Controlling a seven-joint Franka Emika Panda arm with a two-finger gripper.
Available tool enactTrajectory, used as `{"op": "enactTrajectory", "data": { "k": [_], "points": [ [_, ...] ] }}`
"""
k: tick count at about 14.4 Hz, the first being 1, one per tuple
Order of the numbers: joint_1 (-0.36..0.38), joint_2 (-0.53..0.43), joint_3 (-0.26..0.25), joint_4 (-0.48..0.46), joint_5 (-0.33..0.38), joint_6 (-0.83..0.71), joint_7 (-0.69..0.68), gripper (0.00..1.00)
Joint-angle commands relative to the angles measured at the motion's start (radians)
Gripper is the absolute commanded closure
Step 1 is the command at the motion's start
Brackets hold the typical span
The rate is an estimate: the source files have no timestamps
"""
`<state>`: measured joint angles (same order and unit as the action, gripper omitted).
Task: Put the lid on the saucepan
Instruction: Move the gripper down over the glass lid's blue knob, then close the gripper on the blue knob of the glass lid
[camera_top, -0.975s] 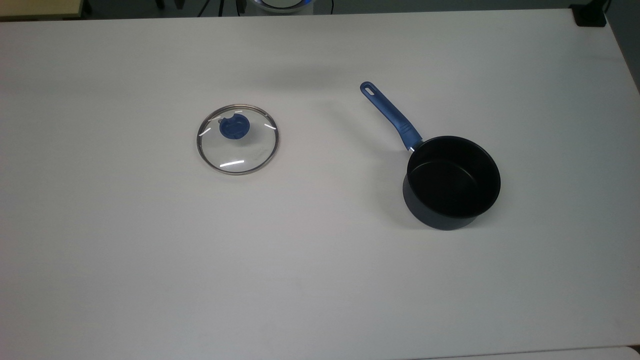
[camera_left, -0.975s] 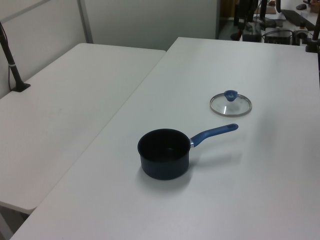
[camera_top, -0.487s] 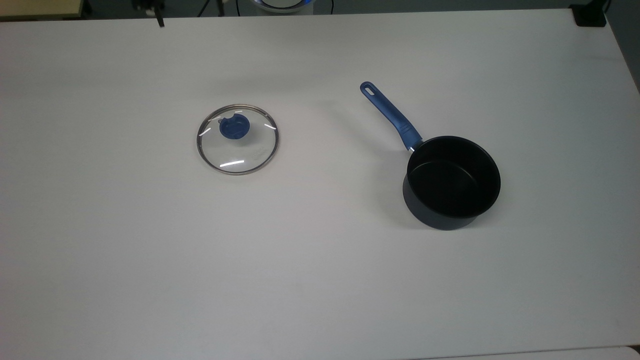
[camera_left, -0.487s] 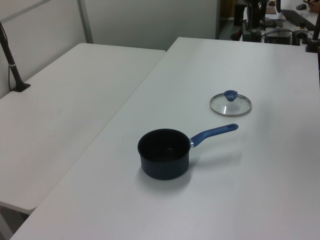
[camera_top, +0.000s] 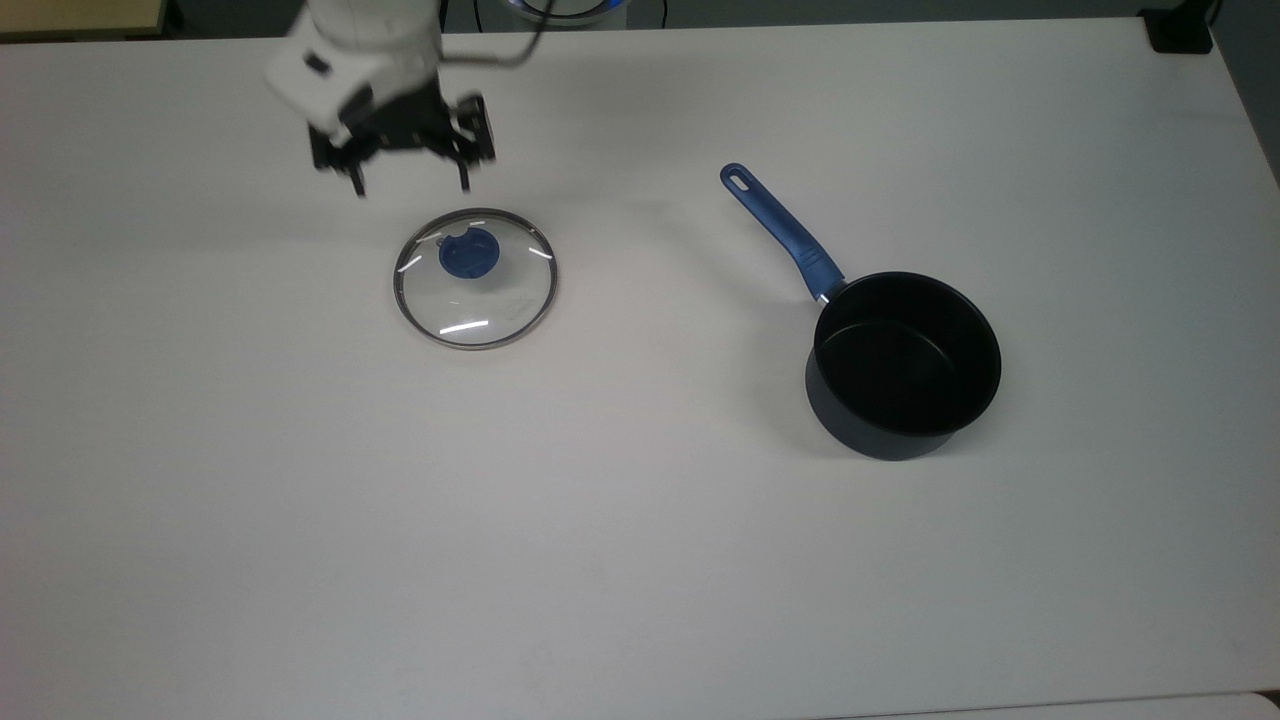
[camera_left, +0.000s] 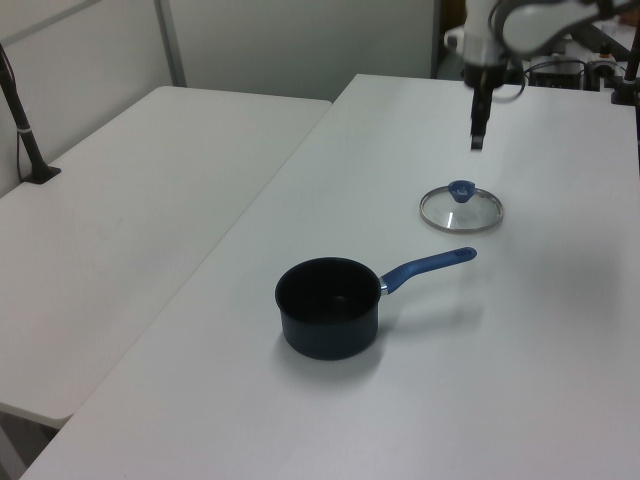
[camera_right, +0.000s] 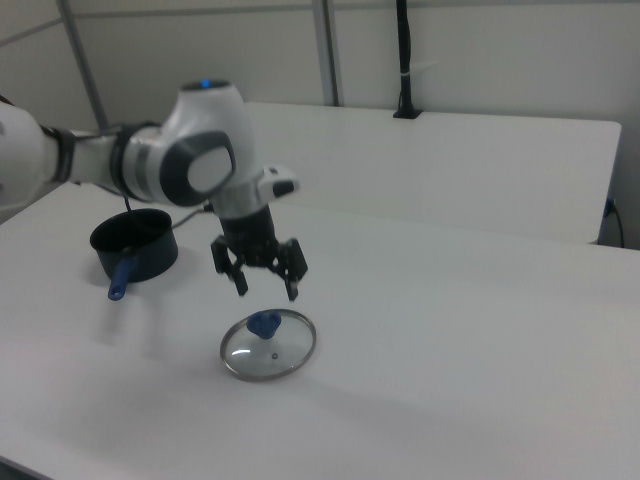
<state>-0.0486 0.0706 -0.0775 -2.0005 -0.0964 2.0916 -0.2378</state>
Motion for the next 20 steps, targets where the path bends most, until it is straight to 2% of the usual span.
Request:
{"op": "enactTrajectory", "data": {
  "k": [1,6,12,13,15,17,19,20],
  "points": [
    [0.018,0.069,0.004,-0.008,-0.014,0.035,0.064,0.00],
    [0.016,0.119,0.027,-0.008,0.023,0.094,0.069,0.00],
    [0.016,0.173,0.064,-0.008,0.023,0.143,0.124,0.00],
    [0.016,0.172,0.064,-0.006,0.023,0.142,0.124,0.05],
    [0.013,0.163,0.064,-0.004,0.024,0.134,0.121,0.26],
    [0.004,0.164,0.064,0.023,0.024,0.127,0.120,0.40],
    [0.003,0.158,0.064,0.051,0.024,0.075,0.115,0.47],
    [0.006,0.155,0.064,0.084,0.024,0.026,0.115,0.47]
  ]
}}
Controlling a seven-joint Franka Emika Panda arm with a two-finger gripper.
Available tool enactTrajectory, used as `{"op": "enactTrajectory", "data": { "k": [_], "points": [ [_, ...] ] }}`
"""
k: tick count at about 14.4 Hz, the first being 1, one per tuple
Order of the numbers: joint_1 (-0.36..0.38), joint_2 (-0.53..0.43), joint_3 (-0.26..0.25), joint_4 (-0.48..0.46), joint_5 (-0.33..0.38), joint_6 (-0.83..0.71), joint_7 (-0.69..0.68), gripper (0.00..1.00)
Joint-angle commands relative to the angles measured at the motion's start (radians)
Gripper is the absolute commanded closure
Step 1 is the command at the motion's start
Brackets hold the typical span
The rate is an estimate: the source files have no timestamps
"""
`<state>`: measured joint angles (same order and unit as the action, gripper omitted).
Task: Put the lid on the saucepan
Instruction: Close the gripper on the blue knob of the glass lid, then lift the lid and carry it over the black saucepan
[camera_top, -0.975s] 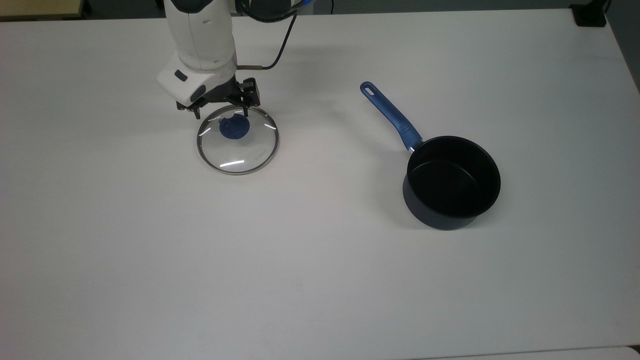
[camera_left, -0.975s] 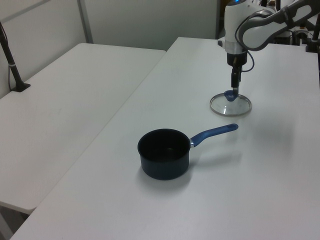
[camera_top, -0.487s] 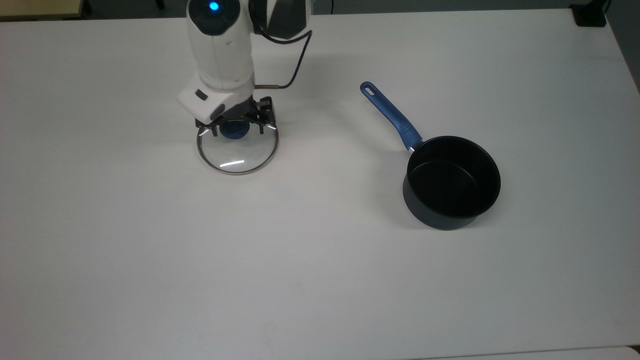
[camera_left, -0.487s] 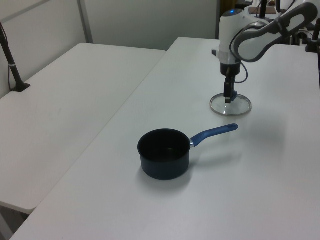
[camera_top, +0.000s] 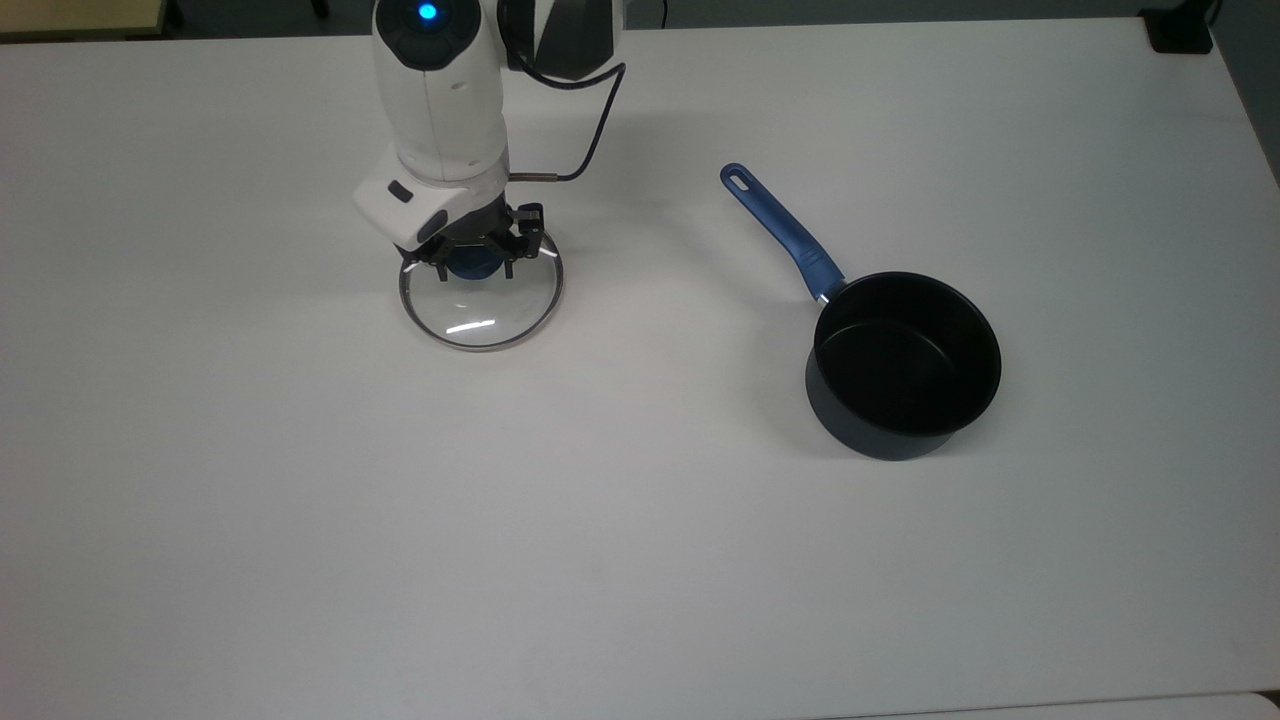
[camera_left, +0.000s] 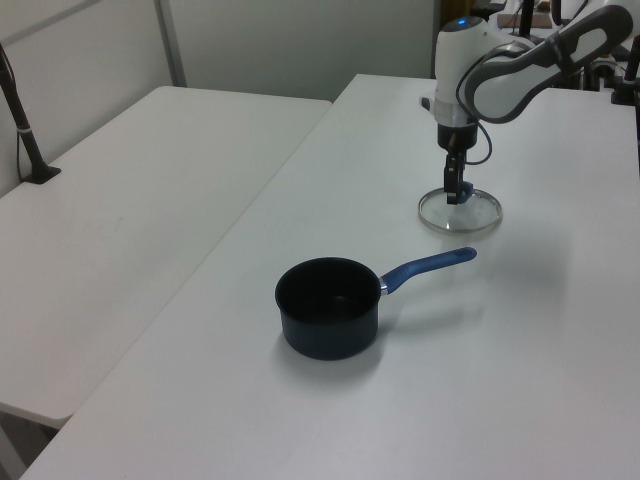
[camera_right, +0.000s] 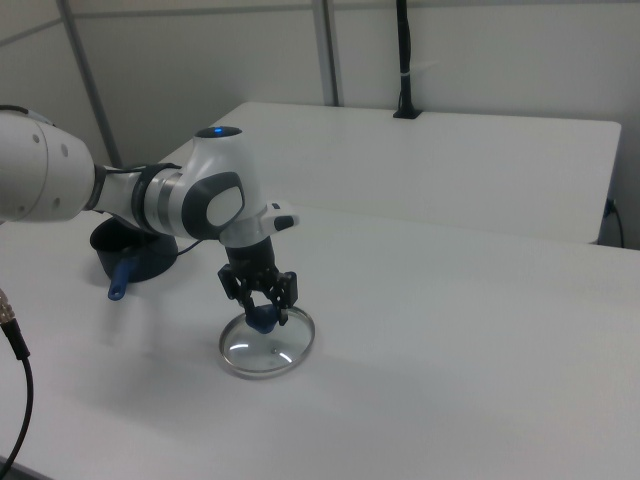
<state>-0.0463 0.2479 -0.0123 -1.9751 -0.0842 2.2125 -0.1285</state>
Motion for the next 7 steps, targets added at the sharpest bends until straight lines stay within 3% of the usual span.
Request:
{"op": "enactTrajectory", "data": {
  "k": [1,2,7],
  "points": [
    [0.009,-0.028,0.000,0.112,0.012,-0.170,0.007,0.47],
    [0.013,-0.036,0.005,0.157,0.014,-0.230,0.009,0.47],
    [0.028,-0.022,0.133,0.385,0.027,-0.365,0.131,0.47]
  ]
}}
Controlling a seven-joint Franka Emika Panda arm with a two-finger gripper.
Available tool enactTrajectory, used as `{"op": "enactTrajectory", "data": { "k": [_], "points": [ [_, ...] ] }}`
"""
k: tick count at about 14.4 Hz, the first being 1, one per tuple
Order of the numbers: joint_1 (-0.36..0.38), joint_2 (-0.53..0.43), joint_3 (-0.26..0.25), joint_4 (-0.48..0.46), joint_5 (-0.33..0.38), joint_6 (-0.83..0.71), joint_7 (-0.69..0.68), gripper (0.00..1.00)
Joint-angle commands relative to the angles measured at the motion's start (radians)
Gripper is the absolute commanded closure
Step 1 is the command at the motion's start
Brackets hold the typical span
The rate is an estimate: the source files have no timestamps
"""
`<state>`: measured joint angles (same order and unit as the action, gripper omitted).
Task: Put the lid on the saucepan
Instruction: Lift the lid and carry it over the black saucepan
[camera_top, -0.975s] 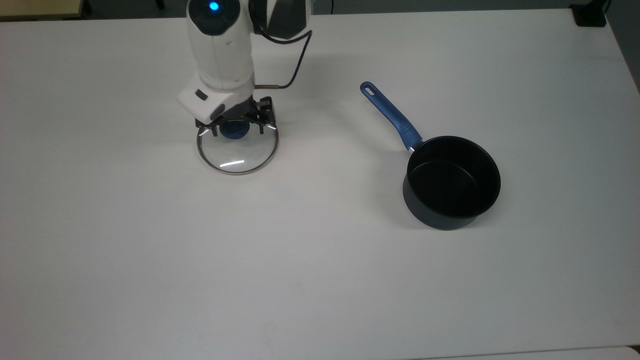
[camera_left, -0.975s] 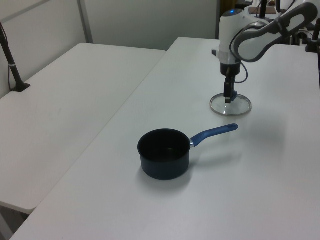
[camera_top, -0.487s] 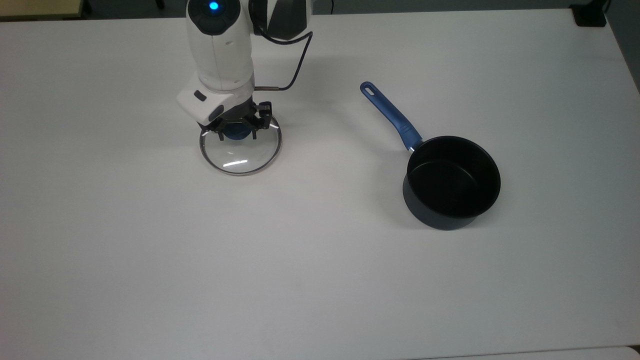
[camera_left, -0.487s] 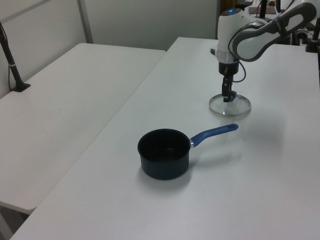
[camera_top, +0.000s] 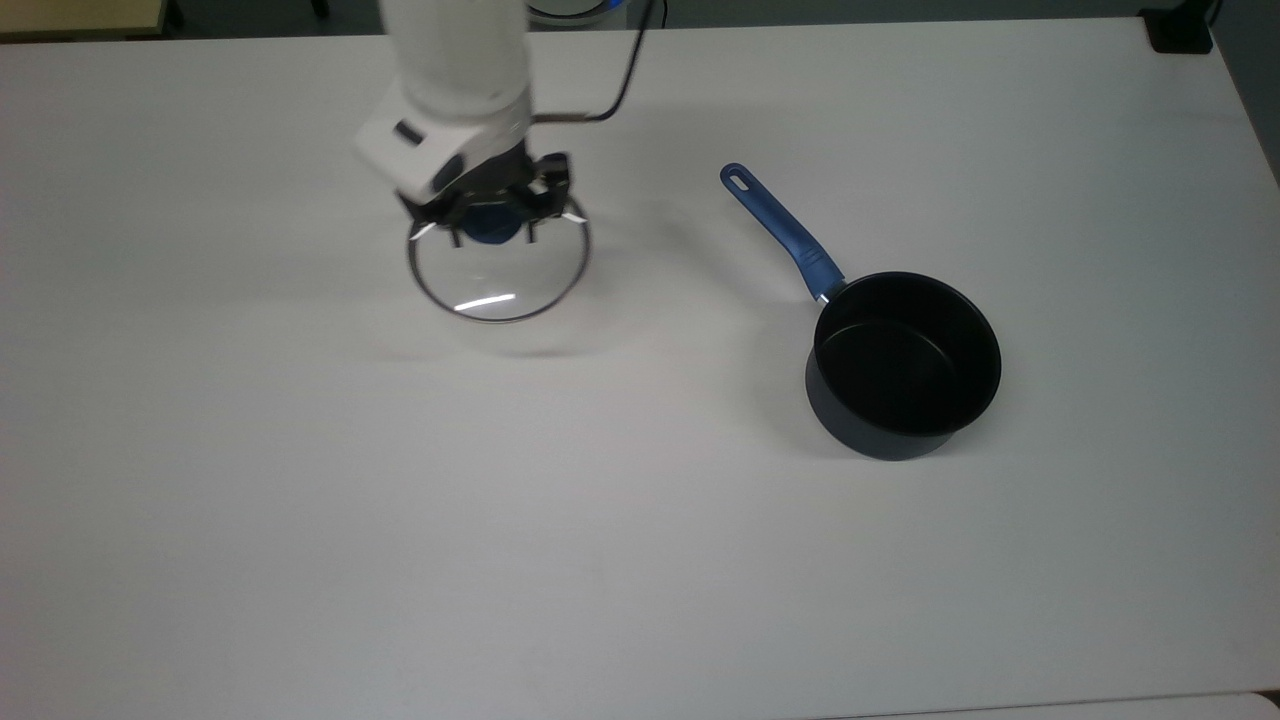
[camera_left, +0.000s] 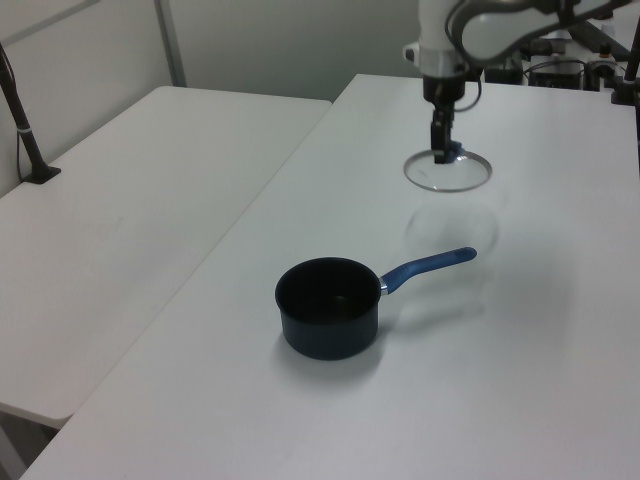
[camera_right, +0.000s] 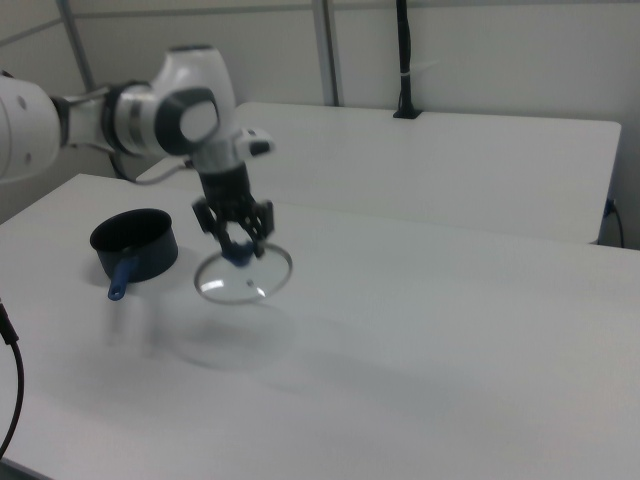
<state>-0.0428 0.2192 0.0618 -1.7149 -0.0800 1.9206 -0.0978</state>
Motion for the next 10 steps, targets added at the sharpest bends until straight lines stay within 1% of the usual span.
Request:
{"op": "enactTrajectory", "data": {
  "k": [1,3,4,6,7,8,9,10],
  "points": [
    [0.041,0.018,0.071,0.170,0.034,-0.077,0.148,0.47],
    [0.105,0.060,0.076,0.256,0.032,-0.078,0.254,0.47],
    [0.166,0.104,0.076,0.327,0.029,-0.077,0.318,0.47],
    [0.242,0.175,0.067,0.411,0.026,-0.057,0.410,0.47],
    [0.312,0.228,0.052,0.464,0.022,-0.014,0.473,0.47],
    [0.378,0.270,0.014,0.490,0.022,0.050,0.539,0.47],
    [0.420,0.288,-0.005,0.494,0.022,0.087,0.567,0.47],
    [0.451,0.307,-0.013,0.495,0.022,0.118,0.582,0.47]
  ]
}}
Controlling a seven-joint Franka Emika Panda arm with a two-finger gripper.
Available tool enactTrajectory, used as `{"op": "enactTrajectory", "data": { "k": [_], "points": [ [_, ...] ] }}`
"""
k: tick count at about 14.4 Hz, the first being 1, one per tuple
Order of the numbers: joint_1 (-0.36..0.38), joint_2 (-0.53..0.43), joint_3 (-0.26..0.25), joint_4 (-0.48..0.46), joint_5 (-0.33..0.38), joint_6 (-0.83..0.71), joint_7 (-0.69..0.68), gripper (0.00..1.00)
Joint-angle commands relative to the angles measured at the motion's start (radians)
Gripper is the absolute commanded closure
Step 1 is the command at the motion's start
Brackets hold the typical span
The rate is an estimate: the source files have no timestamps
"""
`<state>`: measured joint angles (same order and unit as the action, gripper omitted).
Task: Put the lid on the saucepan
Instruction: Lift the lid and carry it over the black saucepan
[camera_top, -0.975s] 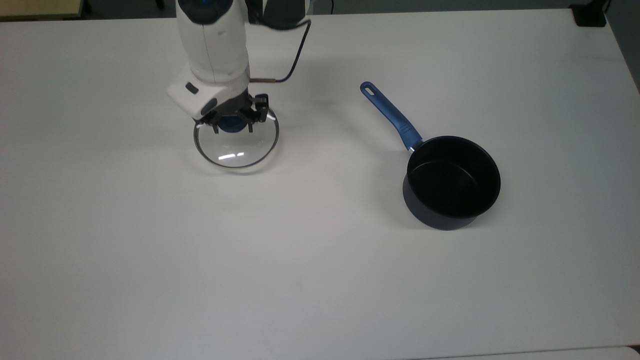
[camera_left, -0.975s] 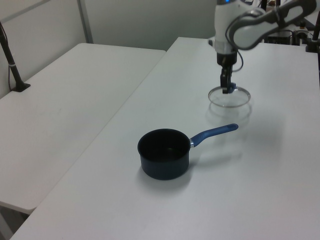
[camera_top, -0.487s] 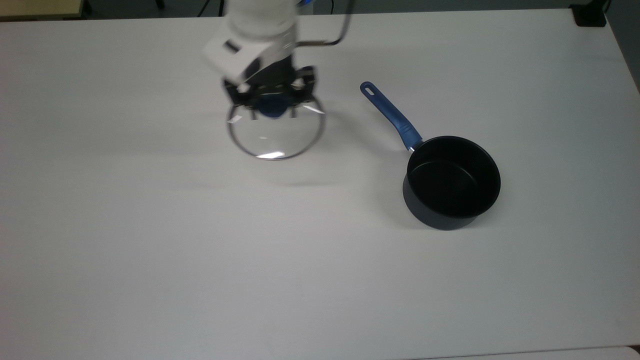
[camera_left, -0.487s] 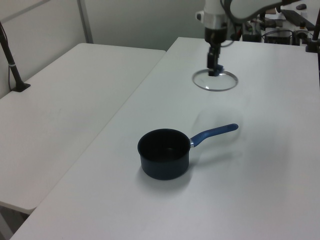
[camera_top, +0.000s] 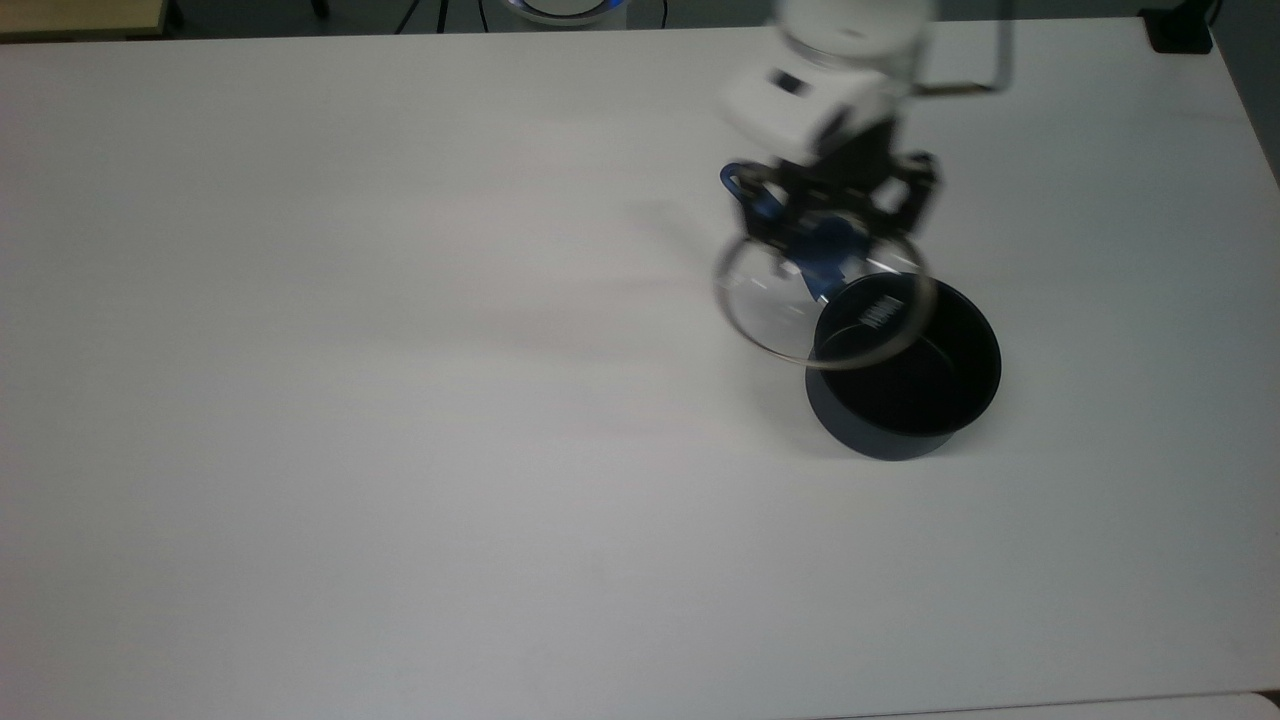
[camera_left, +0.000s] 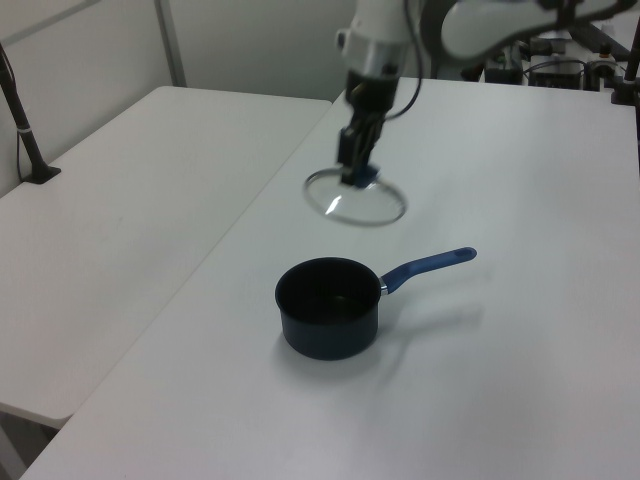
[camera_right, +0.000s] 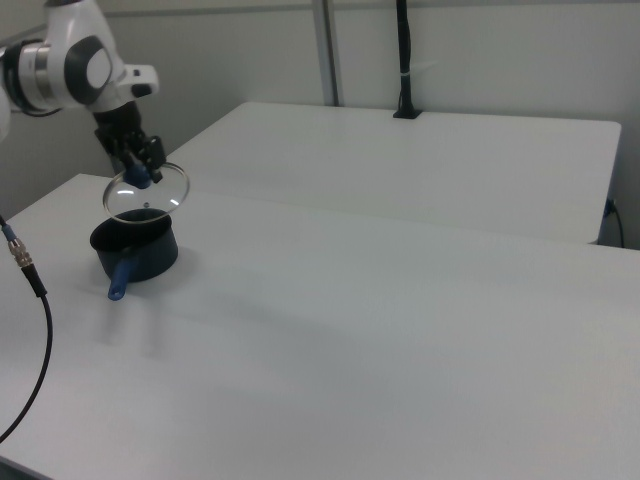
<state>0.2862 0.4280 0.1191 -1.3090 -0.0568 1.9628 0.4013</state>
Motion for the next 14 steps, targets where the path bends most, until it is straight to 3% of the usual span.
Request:
{"op": "enactTrajectory", "data": {
  "k": [1,4,14],
  "points": [
    [0.148,0.125,-0.073,0.091,-0.003,0.112,0.109,0.47],
    [0.257,0.176,-0.159,0.096,-0.003,0.188,0.145,0.47],
    [0.266,0.181,-0.162,0.068,-0.002,0.151,0.145,0.47]
  ]
}}
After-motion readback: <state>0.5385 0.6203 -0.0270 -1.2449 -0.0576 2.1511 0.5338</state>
